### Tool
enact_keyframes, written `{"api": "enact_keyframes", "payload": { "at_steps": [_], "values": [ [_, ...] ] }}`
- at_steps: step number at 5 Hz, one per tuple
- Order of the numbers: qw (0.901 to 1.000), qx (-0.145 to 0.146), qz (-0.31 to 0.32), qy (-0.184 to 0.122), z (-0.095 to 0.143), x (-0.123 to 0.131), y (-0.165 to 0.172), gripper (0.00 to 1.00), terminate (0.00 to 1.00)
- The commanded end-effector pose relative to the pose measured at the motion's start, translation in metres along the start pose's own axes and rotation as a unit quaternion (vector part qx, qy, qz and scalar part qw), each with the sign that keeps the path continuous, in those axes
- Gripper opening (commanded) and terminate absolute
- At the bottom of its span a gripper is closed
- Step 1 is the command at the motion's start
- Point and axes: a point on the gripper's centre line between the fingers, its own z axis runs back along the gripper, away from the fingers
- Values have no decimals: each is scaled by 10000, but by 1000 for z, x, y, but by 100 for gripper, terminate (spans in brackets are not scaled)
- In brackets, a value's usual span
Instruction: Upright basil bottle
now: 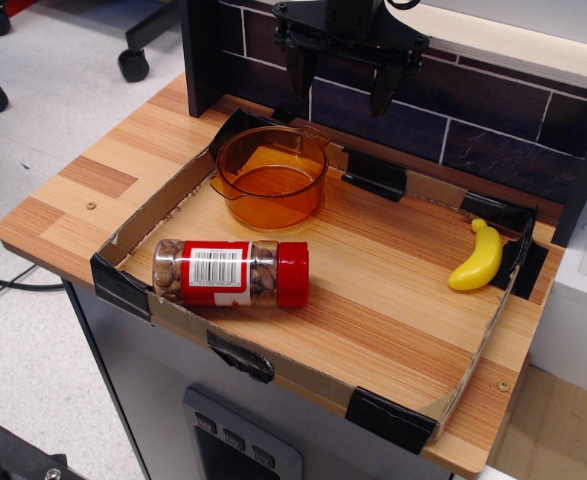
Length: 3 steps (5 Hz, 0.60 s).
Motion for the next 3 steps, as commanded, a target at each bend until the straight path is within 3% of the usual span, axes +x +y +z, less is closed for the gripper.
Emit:
{"api": "enact_keyframes", "payload": {
  "at_steps": [1,2,3],
  "values": [
    [10000,0,0,0,0,0,0,100,0],
    [9911,-672,-1119,262,24,-7,-8,100,0],
    [9678,-1097,-2267,32,44,-15,-11,100,0]
  ]
}}
